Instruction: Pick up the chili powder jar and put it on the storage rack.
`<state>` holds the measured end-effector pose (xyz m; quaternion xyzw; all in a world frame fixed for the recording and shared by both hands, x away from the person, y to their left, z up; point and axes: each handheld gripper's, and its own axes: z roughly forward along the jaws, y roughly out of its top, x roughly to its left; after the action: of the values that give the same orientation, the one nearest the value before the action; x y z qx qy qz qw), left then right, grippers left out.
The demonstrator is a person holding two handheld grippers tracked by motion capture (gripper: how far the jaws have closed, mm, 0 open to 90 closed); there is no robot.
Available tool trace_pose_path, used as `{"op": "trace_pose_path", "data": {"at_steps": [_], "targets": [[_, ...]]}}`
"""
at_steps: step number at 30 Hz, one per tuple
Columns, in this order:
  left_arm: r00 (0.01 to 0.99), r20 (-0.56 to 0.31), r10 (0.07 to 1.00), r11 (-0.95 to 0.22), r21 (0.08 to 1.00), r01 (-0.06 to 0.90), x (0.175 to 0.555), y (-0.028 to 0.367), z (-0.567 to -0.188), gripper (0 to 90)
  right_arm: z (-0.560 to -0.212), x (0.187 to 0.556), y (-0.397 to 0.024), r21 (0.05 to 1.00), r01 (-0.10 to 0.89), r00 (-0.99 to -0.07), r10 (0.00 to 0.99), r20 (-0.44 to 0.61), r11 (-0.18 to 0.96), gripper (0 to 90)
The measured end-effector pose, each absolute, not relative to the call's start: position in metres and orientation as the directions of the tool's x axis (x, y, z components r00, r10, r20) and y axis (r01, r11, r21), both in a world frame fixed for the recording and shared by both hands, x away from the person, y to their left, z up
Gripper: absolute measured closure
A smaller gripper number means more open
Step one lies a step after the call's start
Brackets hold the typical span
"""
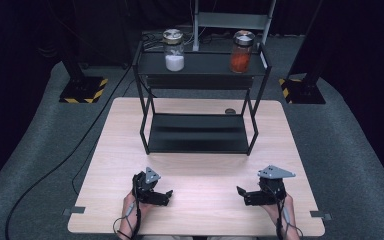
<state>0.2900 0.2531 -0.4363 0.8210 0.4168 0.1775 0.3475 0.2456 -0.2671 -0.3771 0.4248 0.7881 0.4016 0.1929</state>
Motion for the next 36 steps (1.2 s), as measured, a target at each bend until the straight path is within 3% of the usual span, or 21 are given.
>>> {"op": "trace_pose_path", "data": {"at_steps": [7,15,36], "targets": [[0.591,0.003,0.807,-0.413,0.718,0.56,0.29,0.253,-0.436,0.0,-0.413,0.237,-0.262,0.766,0.534,-0.551,0.835,-0.004,0.356,0.0],[0.591,0.003,0.807,-0.413,0.719,0.56,0.29,0.253,-0.436,0.0,-0.433,0.236,-0.267,0.764,0.565,-0.521,0.853,0.038,0.311,0.0],[0.591,0.004,0.807,-0.413,0.719,0.559,0.29,0.252,-0.436,0.0,-0.437,0.237,-0.267,0.762,0.577,-0.504,0.862,0.049,0.294,0.0]]}}
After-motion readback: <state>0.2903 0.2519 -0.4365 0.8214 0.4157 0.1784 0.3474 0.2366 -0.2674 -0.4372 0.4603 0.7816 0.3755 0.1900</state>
